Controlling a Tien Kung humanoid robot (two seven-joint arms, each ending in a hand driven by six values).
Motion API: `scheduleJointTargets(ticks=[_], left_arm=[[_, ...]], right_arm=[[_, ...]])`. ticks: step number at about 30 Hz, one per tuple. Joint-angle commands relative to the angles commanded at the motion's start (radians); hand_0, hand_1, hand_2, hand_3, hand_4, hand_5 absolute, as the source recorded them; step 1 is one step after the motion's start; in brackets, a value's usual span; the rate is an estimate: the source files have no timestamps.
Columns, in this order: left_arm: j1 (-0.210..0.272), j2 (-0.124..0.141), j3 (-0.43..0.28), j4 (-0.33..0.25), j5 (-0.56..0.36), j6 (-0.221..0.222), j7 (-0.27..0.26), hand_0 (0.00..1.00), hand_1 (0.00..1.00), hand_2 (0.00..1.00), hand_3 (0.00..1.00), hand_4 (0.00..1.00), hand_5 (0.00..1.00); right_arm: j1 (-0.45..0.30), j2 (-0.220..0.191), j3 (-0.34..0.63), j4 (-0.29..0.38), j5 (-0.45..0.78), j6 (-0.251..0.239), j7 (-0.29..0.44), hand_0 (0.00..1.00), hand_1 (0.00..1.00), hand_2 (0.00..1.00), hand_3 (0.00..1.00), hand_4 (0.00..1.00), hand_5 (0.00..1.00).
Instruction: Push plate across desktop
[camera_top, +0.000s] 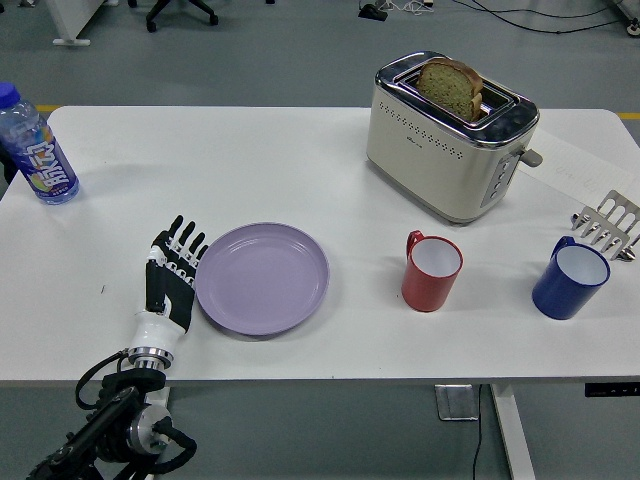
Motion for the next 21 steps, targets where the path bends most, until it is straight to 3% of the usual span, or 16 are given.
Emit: scheduleJointTargets(ticks=[21], left_arm=[[-0.014,0.000,0.119,-0.015,-0.039,-0.014,-0.001,0.906,0.925,0.961,0.963,0.474,0.998]], right_arm=[[-0.008,0.000,0.006,0.000,-0.006,-0.001,-0.004,0.603,0.546,0.649,0.610,0.145,0.349]])
